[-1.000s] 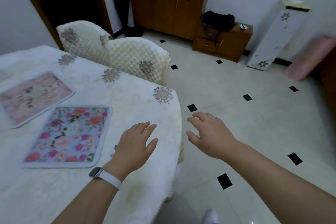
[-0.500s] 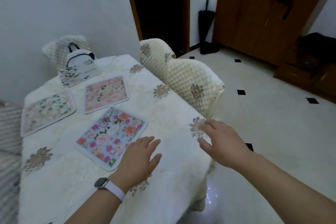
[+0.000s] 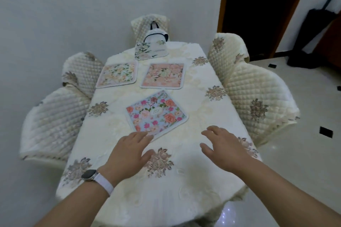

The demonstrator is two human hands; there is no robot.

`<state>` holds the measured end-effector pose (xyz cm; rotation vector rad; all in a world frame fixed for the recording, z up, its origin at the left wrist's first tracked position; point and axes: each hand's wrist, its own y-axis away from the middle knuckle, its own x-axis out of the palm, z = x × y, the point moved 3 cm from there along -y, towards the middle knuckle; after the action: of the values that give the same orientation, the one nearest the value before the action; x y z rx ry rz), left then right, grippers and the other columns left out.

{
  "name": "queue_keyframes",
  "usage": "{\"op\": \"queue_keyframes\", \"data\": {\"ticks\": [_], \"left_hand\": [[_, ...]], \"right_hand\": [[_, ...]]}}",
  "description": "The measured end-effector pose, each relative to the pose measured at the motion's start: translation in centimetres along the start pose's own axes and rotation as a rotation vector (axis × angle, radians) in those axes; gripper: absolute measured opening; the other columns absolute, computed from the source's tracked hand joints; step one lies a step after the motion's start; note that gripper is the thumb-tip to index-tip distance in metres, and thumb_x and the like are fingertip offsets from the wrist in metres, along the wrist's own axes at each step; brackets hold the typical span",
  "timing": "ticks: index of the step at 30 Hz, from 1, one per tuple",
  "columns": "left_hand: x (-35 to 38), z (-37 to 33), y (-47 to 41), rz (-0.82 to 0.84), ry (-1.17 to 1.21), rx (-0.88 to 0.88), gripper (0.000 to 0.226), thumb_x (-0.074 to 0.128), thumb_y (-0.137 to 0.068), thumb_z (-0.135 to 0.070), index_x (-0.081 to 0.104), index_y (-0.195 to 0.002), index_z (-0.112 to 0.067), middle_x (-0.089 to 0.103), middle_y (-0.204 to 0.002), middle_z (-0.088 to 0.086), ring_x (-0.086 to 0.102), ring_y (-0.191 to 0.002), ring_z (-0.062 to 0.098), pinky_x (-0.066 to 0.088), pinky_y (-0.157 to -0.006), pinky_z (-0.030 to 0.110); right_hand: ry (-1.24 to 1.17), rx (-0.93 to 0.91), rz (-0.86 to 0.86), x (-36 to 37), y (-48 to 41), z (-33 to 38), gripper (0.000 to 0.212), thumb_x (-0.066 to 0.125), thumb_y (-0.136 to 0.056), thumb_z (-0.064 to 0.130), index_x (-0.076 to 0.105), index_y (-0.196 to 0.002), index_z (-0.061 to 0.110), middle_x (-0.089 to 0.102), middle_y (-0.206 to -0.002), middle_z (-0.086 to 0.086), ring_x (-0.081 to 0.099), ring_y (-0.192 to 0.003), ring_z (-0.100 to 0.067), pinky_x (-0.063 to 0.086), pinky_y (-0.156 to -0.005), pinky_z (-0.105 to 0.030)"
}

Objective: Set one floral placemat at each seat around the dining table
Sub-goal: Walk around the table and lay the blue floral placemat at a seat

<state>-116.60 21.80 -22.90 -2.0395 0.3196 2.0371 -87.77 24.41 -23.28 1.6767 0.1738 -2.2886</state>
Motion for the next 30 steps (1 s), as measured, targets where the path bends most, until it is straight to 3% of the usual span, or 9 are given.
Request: {"op": "queue_keyframes", "data": {"ticks": [6, 17, 21, 25, 30], "left_hand": [[2.5, 6.1, -0.1, 0.005, 0.031, -0.127, 0.052, 0.04, -0.088, -0.048, 0.063, -0.124, -0.017, 0.068, -0.116, 0.007, 0.064, -0.104, 0.029, 0.054, -0.077, 0.041], [9.5, 10.9, -4.9, 0.029, 0.217, -0.259, 0.055, 0.038, -0.087, -0.048, 0.063, -0.123, -0.017, 0.067, -0.118, 0.003, 0.063, -0.105, 0.026, 0.053, -0.081, 0.041], [11.9, 12.5, -5.9, 0.067, 0.412, -0.434, 0.054, 0.039, -0.089, -0.049, 0.058, -0.129, -0.018, 0.062, -0.127, 0.003, 0.056, -0.115, 0.025, 0.046, -0.091, 0.039], [14.0, 13.1, -7.1, 0.095, 0.637, -0.681, 0.043, 0.054, -0.095, -0.03, 0.052, -0.134, -0.014, 0.055, -0.135, 0.009, 0.05, -0.122, 0.026, 0.04, -0.1, 0.038], [15.8, 12.0, -8.3, 0.044, 0.962, -1.04, 0.05, 0.055, -0.095, -0.027, 0.041, -0.14, -0.011, 0.049, -0.138, 0.012, 0.052, -0.118, 0.027, 0.042, -0.093, 0.035]], "right_hand": [[0.069, -0.078, 0.077, 1.5, -5.2, 1.5, 0.049, 0.044, -0.096, 0.047, 0.047, -0.138, 0.024, 0.044, -0.146, 0.001, 0.043, -0.128, -0.022, 0.04, -0.1, -0.037], [0.08, -0.013, 0.148, 3.0, -12.9, 0.2, 0.049, 0.045, -0.095, 0.047, 0.047, -0.138, 0.024, 0.046, -0.142, 0.003, 0.046, -0.124, -0.022, 0.043, -0.097, -0.037], [-0.09, 0.047, 0.202, 4.9, -15.8, 0.3, 0.048, 0.048, -0.096, 0.045, 0.047, -0.139, 0.022, 0.045, -0.143, 0.002, 0.046, -0.125, -0.021, 0.043, -0.098, -0.035], [-0.25, 0.095, 0.216, 6.5, -19.4, 0.7, 0.047, 0.05, -0.095, 0.043, 0.048, -0.137, 0.021, 0.046, -0.141, 0.002, 0.054, -0.114, -0.019, 0.045, -0.093, -0.035], [-0.221, 0.187, 0.281, 9.0, -23.5, -0.8, 0.052, 0.051, -0.094, 0.042, 0.045, -0.137, 0.016, 0.046, -0.137, -0.01, 0.051, -0.119, -0.029, 0.045, -0.095, -0.04]]}}
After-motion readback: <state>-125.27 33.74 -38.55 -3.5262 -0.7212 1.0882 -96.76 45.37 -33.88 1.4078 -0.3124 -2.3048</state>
